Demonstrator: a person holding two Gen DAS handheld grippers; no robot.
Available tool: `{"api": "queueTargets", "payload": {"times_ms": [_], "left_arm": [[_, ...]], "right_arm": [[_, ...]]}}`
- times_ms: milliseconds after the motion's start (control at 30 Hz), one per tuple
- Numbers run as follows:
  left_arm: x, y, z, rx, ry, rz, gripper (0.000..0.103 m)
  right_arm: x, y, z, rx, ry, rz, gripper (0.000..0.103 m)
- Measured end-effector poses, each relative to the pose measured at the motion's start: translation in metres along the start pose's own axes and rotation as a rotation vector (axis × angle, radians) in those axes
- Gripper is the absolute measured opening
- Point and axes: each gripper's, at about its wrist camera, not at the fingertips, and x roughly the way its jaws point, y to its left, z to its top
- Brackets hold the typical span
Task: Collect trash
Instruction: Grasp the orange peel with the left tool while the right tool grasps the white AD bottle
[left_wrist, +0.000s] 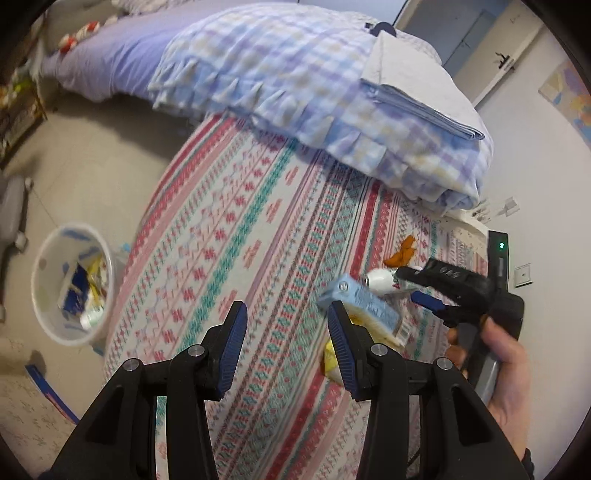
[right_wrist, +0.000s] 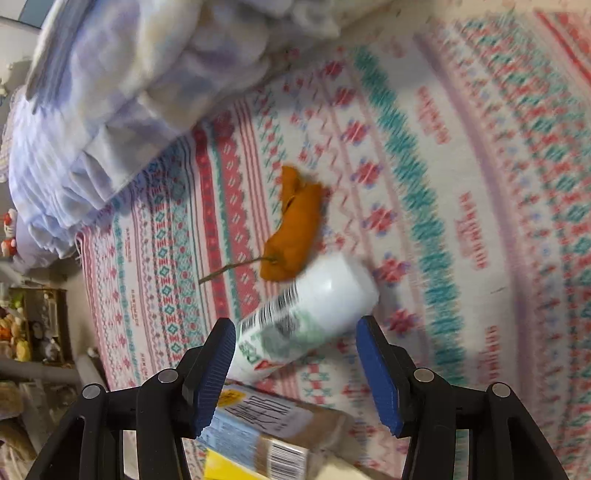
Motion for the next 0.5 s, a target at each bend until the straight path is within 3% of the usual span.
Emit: {"api": "queueTargets", "payload": {"times_ms": [167,300,333,500], "left_arm": [[0.011,-0.020,0.022,0.067,0.008,0.047,0.048],[0.026,-0.034,0.038,0.102,0.017,0.056,0.048],[0.031,-0.037,0.041,0.104,0.023,0.059,0.048],[0.066,-0.069,0.054,0.142,0.078,0.012,0.048]], "right_arm": [[0.023,0.012,0.006,-0.059,0.008,-0.053,0.059],[0.029,0.020,0.006,-0.131,0.006,-0.071,0.049],[0.027,0.024,0.003,-0.153,0.007,-0.085,0.044],[-0.008,0.037,0.000,-0.226,-0.046,-0.084,0.041]]}}
